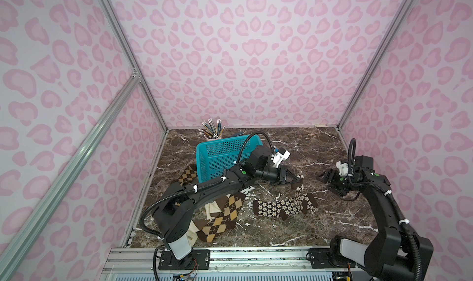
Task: Place the socks together as a pair
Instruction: Pick up the sock at the center of the board.
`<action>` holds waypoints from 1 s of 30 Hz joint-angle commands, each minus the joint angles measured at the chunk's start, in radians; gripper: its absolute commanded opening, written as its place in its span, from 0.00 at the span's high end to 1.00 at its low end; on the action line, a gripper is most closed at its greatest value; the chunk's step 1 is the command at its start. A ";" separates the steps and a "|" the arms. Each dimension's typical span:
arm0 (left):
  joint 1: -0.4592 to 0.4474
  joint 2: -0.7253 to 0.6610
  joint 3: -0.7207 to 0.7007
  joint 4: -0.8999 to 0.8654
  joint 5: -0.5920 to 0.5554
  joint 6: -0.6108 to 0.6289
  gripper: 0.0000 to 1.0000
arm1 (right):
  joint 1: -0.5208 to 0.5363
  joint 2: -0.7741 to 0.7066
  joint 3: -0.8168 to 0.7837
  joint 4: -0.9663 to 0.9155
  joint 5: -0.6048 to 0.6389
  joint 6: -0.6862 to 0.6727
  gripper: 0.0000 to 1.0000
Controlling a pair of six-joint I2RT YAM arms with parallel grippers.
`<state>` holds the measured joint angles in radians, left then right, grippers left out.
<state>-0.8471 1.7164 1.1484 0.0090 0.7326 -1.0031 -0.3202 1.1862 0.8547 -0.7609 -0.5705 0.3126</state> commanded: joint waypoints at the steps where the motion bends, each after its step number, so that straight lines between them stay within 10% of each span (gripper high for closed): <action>1: 0.025 -0.035 -0.062 -0.057 -0.083 0.080 0.95 | 0.009 -0.013 -0.026 -0.003 -0.016 -0.014 0.26; 20: 0.035 -0.094 -0.094 -0.240 -0.203 0.237 0.95 | 0.241 -0.015 -0.189 0.069 0.109 0.122 0.29; 30: 0.014 -0.034 0.371 -0.533 -0.333 0.614 0.94 | 0.226 0.012 -0.077 0.110 0.096 0.128 0.26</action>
<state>-0.8268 1.6588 1.4261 -0.4156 0.4728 -0.5583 -0.0872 1.1923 0.7414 -0.6827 -0.4671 0.4305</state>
